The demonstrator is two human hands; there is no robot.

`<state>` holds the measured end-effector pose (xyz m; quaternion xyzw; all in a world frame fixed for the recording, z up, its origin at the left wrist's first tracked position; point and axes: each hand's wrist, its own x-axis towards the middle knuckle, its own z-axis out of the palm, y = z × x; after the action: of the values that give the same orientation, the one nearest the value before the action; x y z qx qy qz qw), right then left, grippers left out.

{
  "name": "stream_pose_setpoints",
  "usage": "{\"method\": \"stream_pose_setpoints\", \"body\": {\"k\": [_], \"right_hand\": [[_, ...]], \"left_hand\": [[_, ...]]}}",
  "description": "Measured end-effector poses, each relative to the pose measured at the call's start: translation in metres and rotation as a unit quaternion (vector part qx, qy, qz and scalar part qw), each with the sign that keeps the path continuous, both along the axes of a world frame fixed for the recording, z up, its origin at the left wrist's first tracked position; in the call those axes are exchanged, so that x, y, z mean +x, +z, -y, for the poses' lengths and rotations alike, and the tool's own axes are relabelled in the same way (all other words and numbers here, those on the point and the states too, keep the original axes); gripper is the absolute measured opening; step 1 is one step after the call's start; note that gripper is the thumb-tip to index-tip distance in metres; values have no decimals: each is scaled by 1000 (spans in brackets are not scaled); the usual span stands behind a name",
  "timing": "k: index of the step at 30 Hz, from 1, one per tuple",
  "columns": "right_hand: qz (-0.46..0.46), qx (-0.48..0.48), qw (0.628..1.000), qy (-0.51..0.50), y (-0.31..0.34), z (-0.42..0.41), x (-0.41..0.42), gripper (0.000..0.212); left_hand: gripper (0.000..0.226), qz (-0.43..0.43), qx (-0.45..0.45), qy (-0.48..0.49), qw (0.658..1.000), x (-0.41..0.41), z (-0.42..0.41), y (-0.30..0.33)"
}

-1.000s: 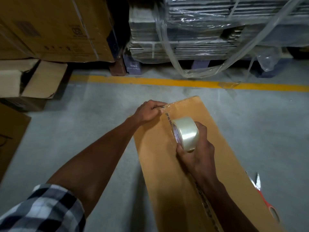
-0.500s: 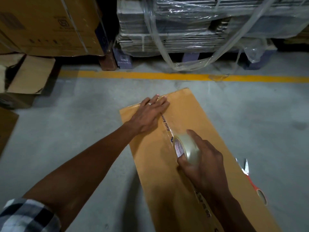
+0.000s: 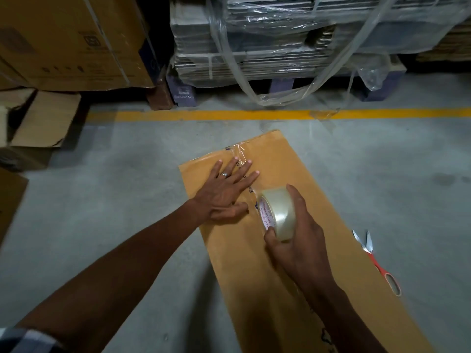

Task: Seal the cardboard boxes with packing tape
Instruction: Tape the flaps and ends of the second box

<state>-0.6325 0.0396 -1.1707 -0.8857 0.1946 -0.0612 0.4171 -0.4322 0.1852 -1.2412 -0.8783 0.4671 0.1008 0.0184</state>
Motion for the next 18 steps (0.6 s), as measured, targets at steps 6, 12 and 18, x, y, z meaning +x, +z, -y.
{"method": "stream_pose_setpoints", "body": {"k": [6,12,18], "right_hand": [[14,39,999,-17,-8,-6,-3,97],[20,-32,999,3,13,4,-12,74],[-53,-78,993,67,22,17,-42,60]], "left_hand": [[89,-2,-19,-29,999,-22,-11,-2],[89,-23,-66,9,998,-22,-13,1],[85,-65,-108,40,991,-23,-12,5]]}}
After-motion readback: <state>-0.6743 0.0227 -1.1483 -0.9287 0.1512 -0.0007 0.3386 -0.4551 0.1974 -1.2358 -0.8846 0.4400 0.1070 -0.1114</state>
